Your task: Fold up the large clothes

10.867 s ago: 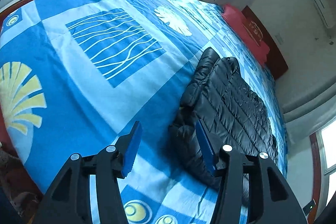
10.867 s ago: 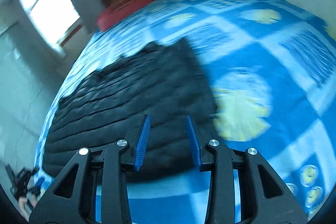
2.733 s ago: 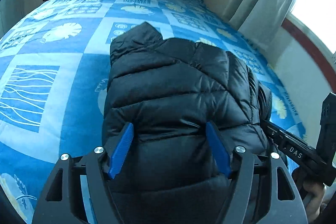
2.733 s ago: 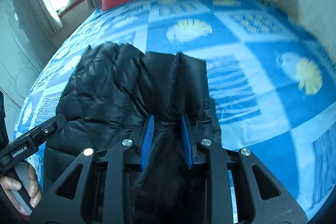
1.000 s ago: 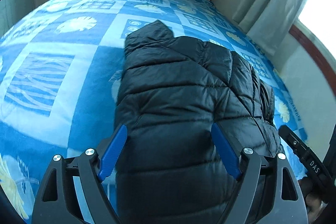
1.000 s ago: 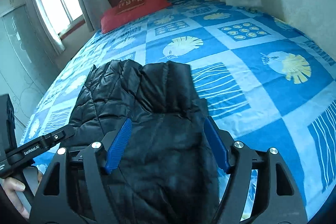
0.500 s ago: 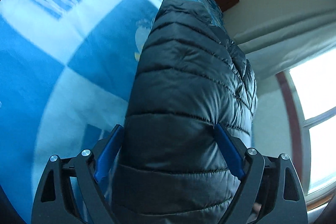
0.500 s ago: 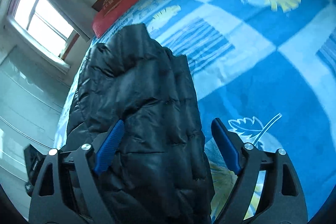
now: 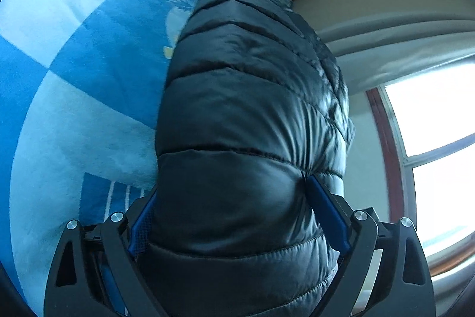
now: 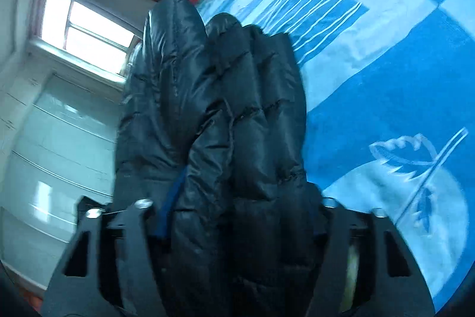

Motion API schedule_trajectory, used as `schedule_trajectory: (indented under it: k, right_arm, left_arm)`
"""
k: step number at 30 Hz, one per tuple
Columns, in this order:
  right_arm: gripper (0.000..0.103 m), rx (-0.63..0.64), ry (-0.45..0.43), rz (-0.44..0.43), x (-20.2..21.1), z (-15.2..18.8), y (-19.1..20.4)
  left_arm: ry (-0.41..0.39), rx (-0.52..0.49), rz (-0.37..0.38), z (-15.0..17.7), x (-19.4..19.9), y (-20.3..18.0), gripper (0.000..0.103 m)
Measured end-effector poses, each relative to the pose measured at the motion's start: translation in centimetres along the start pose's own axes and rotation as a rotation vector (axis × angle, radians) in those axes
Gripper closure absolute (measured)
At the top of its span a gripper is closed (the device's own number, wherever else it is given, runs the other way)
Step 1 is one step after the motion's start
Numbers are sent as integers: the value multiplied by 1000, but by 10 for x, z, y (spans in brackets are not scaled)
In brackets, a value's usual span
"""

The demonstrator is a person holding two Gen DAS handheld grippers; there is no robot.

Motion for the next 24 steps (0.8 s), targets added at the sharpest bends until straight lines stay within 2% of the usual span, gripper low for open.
schedule_trajectory:
  k: [2, 5, 9, 13, 20, 24]
  right_arm:
    - [59, 19, -12, -3, 1, 1, 7]
    - [64, 48, -32, -46, 3, 3, 25]
    - [65, 94, -40, -89, -9, 1, 57]
    - [66, 112, -16, -149, -39, -4, 85]
    - [66, 118, 68, -211, -108, 0, 123]
    - [66, 111, 81, -197, -130, 3, 126]
  left_arm:
    - [0, -11, 16, -1, 2, -4, 16]
    - [-8, -32, 25, -2, 10, -8, 19]
    - [-35, -50, 37, -12, 33, -13, 22]
    - [-91, -91, 2, -23, 73, -14, 22]
    - [-161, -83, -68, -36, 130, 16, 22]
    - [-164, -32, -80, -38, 132, 44, 23]
Point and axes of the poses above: each gripper's, at about its wrist camera, not at the fingertips, and x roughly against the way its jaws point, y to its left, z to its underside, the point moved 8 cm from there along -x, roughly the way its jaws point, and after that the axes turned 12 degrees about y, right-handed, at the moved point
